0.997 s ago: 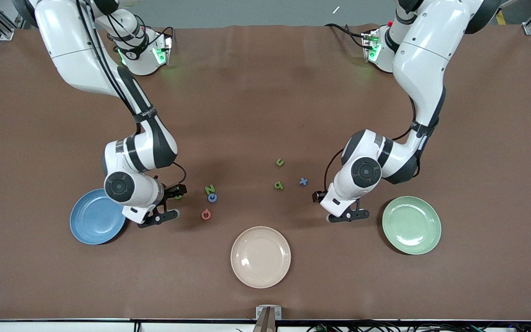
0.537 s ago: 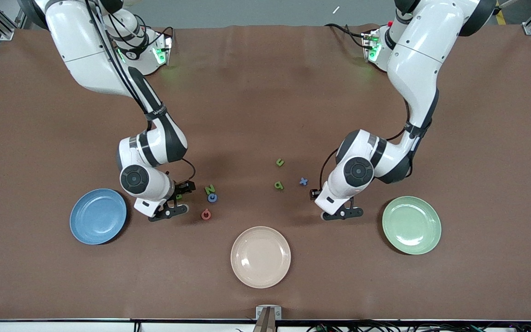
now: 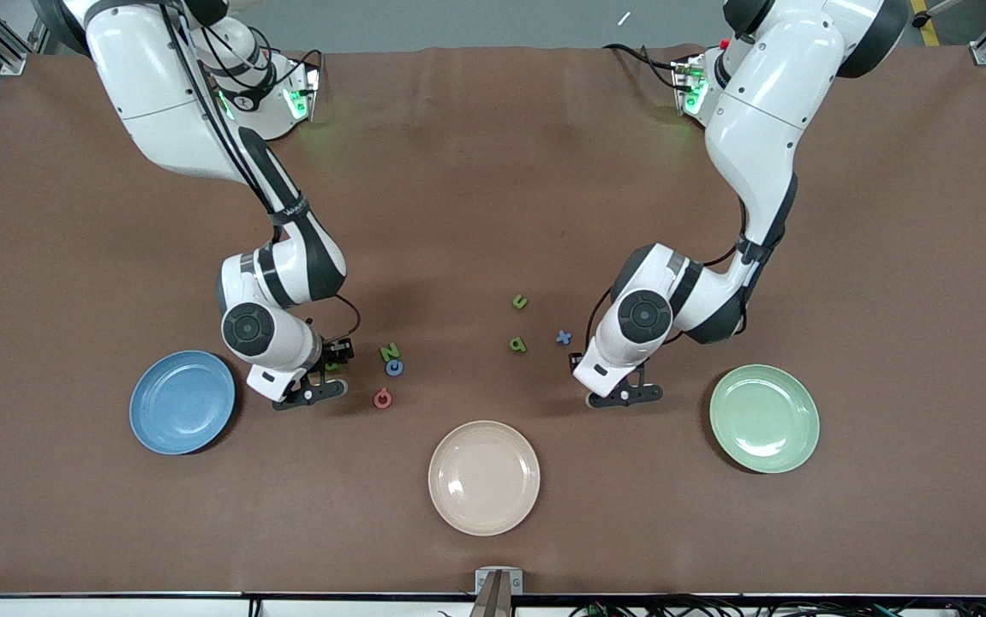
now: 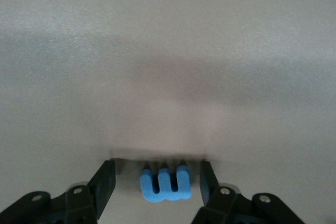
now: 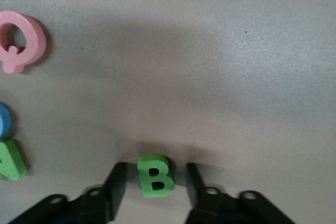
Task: Sort uppercase to blue plate, lowercase to green plate
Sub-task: 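Grasp the green B with the right gripper while the left gripper grasps blue m, then place the B on the blue plate while the left gripper places m on green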
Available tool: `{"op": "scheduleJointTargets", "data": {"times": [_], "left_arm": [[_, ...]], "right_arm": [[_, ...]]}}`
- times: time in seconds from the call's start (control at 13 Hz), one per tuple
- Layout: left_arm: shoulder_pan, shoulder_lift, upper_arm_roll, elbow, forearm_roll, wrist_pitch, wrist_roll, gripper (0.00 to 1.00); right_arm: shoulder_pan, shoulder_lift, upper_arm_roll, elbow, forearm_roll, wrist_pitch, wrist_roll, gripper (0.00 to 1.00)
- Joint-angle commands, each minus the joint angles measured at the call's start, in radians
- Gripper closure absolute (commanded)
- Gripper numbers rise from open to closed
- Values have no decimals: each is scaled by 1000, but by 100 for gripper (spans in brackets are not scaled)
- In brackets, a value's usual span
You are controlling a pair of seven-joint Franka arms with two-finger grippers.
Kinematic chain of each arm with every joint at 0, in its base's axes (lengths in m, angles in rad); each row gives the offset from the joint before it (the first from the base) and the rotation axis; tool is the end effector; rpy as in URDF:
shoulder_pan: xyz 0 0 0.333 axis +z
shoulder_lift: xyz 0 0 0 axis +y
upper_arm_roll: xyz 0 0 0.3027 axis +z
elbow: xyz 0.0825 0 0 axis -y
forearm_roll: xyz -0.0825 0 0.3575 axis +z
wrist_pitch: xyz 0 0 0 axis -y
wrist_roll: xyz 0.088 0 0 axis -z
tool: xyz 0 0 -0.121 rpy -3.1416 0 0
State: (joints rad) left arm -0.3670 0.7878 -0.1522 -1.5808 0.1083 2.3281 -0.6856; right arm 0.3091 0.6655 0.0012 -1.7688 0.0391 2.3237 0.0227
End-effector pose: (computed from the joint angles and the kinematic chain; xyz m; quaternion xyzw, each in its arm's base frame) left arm 0.5852 -0.3173 0.1699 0.9975 0.0666 -0.0210 0.0043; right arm 0.5909 0.1906 0.1721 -0.9900 -0.1290 0.0568 0.0045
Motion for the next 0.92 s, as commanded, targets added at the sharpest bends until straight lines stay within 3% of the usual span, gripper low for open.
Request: {"op": "scheduleJointTargets", "data": {"times": [0.0, 0.23, 0.31, 0.46, 0.54, 0.84], "left_arm": [[-13, 4, 8, 5, 22, 5, -35, 33], [-15, -1, 8, -21, 22, -1, -37, 44], [-18, 2, 8, -27, 24, -1, -35, 55], [-10, -9, 8, -25, 24, -16, -32, 88], [0, -16, 8, -24, 24, -35, -29, 98], [118, -96, 14, -15, 72, -93, 14, 100]], "right_arm": [[-1, -1, 3, -18, 18, 13, 5, 69], [-4, -4, 3, -14, 18, 11, 6, 93], [-10, -7, 0, -9, 18, 11, 8, 95], [-65, -11, 0, 23, 18, 8, 0, 95], [-106, -15, 0, 50, 18, -9, -7, 96], [-240, -17, -1, 182, 2, -116, -128, 96]]}}
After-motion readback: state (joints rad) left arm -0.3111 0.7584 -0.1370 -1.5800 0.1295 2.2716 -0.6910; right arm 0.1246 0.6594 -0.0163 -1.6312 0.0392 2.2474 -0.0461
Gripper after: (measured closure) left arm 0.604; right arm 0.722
